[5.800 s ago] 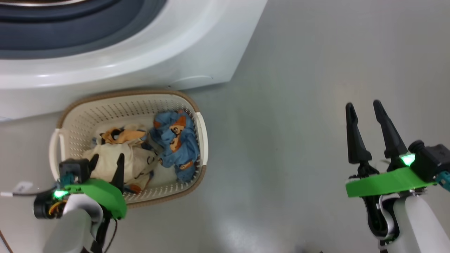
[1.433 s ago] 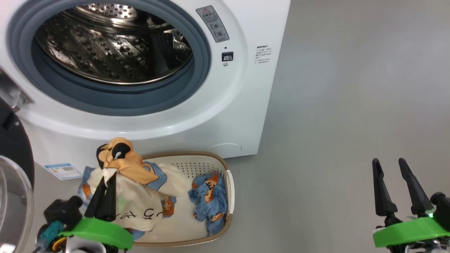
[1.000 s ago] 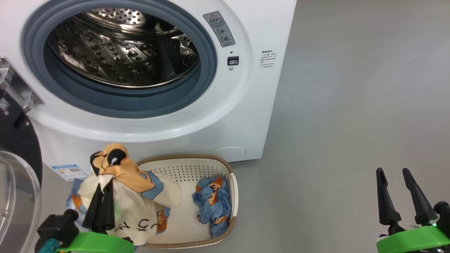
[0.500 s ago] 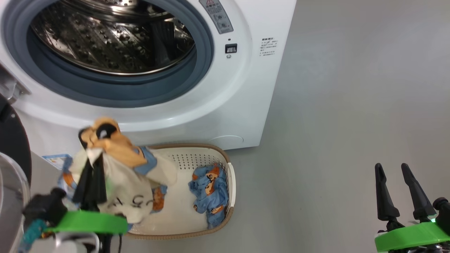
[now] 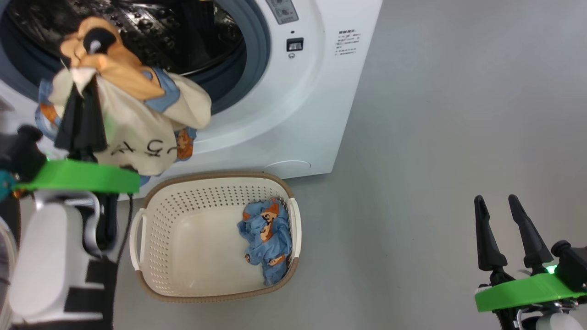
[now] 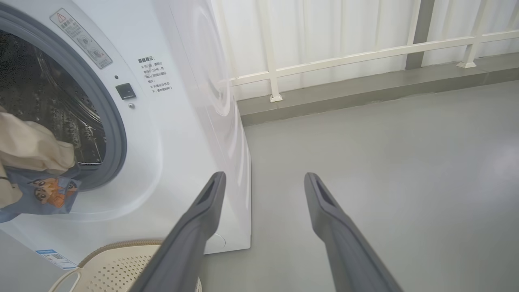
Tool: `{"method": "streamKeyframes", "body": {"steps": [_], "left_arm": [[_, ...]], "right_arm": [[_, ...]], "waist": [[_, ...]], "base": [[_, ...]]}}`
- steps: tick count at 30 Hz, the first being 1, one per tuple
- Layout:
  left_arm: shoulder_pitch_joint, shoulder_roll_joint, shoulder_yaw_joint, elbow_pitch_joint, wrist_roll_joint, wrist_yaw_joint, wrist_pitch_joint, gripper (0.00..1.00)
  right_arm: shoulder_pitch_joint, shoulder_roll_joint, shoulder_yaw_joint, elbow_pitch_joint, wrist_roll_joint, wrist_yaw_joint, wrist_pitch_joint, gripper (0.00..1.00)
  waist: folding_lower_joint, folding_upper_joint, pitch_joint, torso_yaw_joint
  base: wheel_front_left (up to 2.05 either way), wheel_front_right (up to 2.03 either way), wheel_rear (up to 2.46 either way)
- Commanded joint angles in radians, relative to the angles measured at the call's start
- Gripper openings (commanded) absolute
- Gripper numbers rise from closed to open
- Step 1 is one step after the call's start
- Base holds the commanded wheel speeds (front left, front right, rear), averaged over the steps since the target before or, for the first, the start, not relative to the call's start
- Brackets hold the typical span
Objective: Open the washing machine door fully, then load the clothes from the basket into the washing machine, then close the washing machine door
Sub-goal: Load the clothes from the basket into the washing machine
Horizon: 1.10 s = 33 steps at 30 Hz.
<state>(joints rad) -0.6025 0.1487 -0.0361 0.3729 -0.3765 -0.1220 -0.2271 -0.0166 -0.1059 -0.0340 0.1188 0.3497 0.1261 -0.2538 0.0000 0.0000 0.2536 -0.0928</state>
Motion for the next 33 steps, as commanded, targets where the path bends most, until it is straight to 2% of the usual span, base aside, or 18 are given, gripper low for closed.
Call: {"method": "streamKeyframes", "body": {"steps": [1, 8, 19, 33], "left_arm": [[-0.061, 0.049, 0.021, 0.003, 0.006, 0.000, 0.005, 0.00], [-0.255, 0.086, 0.010, 0.241, 0.013, -0.002, -0.003, 0.00], [-0.471, 0.115, -0.022, 0.562, 0.019, -0.005, -0.013, 0.00], [-0.690, 0.156, -0.058, 0.816, 0.047, 0.021, 0.008, 0.00]], "right_arm": [[-0.031, -0.013, 0.029, -0.022, -0.015, 0.005, -0.008, 1.00], [-0.057, -0.002, 0.049, -0.028, -0.009, 0.005, -0.008, 1.00], [-0.094, 0.021, 0.063, -0.031, -0.007, 0.005, -0.008, 1.00], [-0.162, 0.045, 0.101, -0.040, 0.003, 0.005, -0.008, 1.00]], "waist": [[0.0000, 0.0000, 0.012, -0.012], [0.0000, 0.0000, 0.055, -0.056], [0.0000, 0.0000, 0.131, -0.106], [0.0000, 0.0000, 0.242, -0.165]], "base": [[0.00, 0.00, 0.00], [0.00, 0.00, 0.00], [0.00, 0.00, 0.00], [0.00, 0.00, 0.00]]}}
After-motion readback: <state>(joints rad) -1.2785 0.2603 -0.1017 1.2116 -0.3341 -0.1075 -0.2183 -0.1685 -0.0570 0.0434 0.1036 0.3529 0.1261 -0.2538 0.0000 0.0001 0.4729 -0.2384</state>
